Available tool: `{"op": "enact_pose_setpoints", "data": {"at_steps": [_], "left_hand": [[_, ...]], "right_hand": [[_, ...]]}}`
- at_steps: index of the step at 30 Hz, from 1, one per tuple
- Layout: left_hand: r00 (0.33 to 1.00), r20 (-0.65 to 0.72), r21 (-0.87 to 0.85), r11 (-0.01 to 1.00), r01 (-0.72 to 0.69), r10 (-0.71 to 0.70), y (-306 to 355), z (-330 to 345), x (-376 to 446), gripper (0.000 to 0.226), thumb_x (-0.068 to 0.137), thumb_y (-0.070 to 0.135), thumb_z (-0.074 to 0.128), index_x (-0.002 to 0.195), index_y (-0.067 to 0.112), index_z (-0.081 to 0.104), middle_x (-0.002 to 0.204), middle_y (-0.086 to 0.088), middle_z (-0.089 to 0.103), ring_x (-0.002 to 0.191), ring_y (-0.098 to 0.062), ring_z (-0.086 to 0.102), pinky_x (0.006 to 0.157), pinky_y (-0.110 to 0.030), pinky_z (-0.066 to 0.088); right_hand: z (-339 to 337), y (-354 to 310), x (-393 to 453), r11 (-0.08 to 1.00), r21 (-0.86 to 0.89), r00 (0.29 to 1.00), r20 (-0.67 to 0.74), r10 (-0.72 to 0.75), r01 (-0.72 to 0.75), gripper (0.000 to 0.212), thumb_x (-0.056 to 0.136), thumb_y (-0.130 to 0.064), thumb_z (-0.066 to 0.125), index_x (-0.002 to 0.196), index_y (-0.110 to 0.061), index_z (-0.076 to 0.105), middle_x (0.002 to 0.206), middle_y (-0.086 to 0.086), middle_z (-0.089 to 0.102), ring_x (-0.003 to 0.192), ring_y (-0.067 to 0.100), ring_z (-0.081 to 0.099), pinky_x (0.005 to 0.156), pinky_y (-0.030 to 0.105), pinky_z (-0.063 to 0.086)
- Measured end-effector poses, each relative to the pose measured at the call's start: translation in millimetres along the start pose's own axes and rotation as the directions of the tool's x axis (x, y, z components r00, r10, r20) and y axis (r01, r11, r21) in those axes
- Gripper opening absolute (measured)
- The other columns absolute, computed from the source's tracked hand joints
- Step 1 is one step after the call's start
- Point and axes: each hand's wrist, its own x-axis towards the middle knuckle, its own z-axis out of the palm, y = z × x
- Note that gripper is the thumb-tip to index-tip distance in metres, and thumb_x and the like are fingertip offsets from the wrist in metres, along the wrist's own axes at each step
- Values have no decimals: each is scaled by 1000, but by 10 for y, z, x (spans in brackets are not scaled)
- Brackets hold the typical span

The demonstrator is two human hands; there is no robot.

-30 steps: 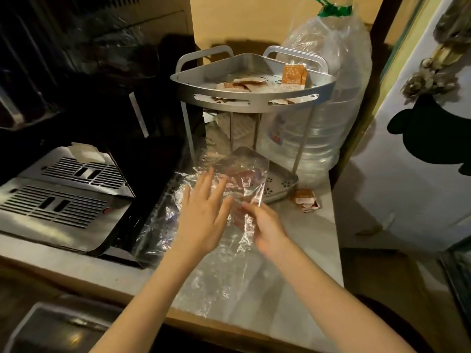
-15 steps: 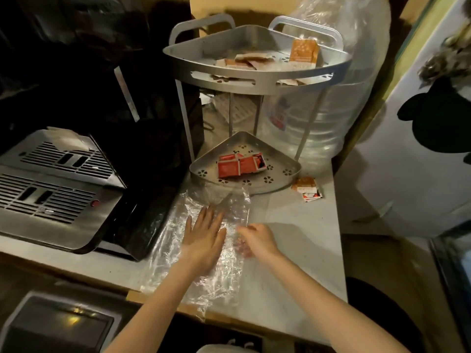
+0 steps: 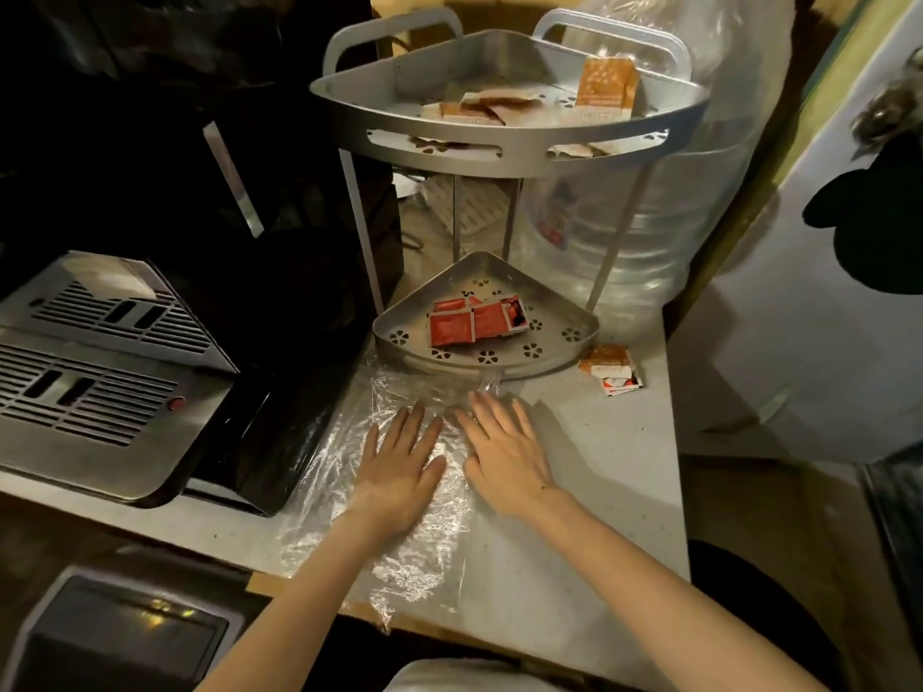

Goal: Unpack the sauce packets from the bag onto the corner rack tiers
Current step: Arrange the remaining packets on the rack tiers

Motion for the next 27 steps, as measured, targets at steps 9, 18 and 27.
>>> {"op": "enact_pose_setpoints", "data": {"at_steps": [9,18,27], "left_hand": [[976,207,77,996,46,-61,160,-390,143,60,91,51,29,144,25,17,156,-6,9,143,-25,7,114,-49,5],[998,52,175,984,-43,34,1063,-979,721,33,90,35,42,95,8,60,98,-10,66,87,-27,64,75,-35,54],[943,-62,-317,890,-328,326,1804,-496,1260,45,90,27,50,132,13,43,133,-14,48,115,-31,52,95,-35,42]], "right_hand": [[-95,208,71,909,408,976,216,-6,-85,55,92,-26,43,144,-21,26,154,4,25,141,21,23,117,43,13],[-474,881,-102,897,404,973,-65,221,-177,27,90,-19,52,116,-18,59,128,-1,58,124,16,45,107,34,35],[-524,1538,-213,628,563,731,-61,680,-537,30,90,-15,54,119,-8,56,117,12,62,111,28,55,89,32,43]]}}
